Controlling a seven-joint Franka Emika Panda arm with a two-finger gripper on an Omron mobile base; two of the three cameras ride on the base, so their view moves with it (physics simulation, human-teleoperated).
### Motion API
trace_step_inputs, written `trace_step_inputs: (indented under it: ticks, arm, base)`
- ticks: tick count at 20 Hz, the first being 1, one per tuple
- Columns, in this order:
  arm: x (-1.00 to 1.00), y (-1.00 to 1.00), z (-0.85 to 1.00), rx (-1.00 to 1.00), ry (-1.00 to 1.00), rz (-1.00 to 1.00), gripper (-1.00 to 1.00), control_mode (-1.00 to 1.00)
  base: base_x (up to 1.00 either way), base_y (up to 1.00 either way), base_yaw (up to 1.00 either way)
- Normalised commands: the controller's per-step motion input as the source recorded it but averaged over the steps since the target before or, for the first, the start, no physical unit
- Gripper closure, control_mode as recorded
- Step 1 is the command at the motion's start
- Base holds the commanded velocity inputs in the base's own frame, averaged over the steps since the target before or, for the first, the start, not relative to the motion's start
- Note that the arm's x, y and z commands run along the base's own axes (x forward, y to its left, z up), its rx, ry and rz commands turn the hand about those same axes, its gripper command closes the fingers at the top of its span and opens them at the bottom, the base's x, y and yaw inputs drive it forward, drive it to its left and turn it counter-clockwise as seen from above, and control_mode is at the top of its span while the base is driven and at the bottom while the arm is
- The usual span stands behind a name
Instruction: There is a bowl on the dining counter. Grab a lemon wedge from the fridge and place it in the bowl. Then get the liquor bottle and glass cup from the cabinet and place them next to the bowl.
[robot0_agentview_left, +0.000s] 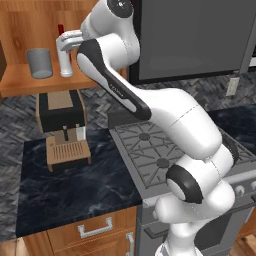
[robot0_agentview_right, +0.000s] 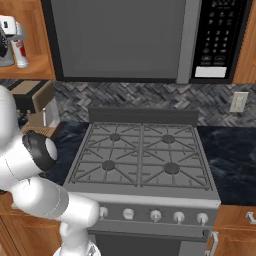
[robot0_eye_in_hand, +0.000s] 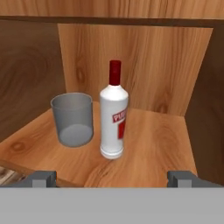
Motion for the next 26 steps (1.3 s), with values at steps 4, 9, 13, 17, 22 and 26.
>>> trace_step_inputs:
  ticks: [4, 9, 13, 17, 22, 26]
  arm:
    - [0.35, 0.02, 0.00, 0.00, 0.00, 0.00, -1.00, -1.00]
    - [0.23, 0.01, 0.00, 0.00, 0.00, 0.00, -1.00, -1.00]
    - [0.18, 0.08, 0.00, 0.00, 0.00, 0.00, -1.00, -1.00]
    - [0.14, 0.15, 0.00, 0.00, 0.00, 0.00, -1.00, -1.00]
    - [0.19, 0.21, -0.02, 0.00, 0.00, 0.00, -1.00, -1.00]
    - [0.21, 0.19, -0.06, 0.00, 0.00, 0.00, -1.00, -1.00]
  base:
    - [0.00, 0.00, 0.00]
    - [0.00, 0.00, 0.00]
    - [0.00, 0.00, 0.00]
    - [0.00, 0.00, 0.00]
    - [0.00, 0.00, 0.00]
    - [0.00, 0.00, 0.00]
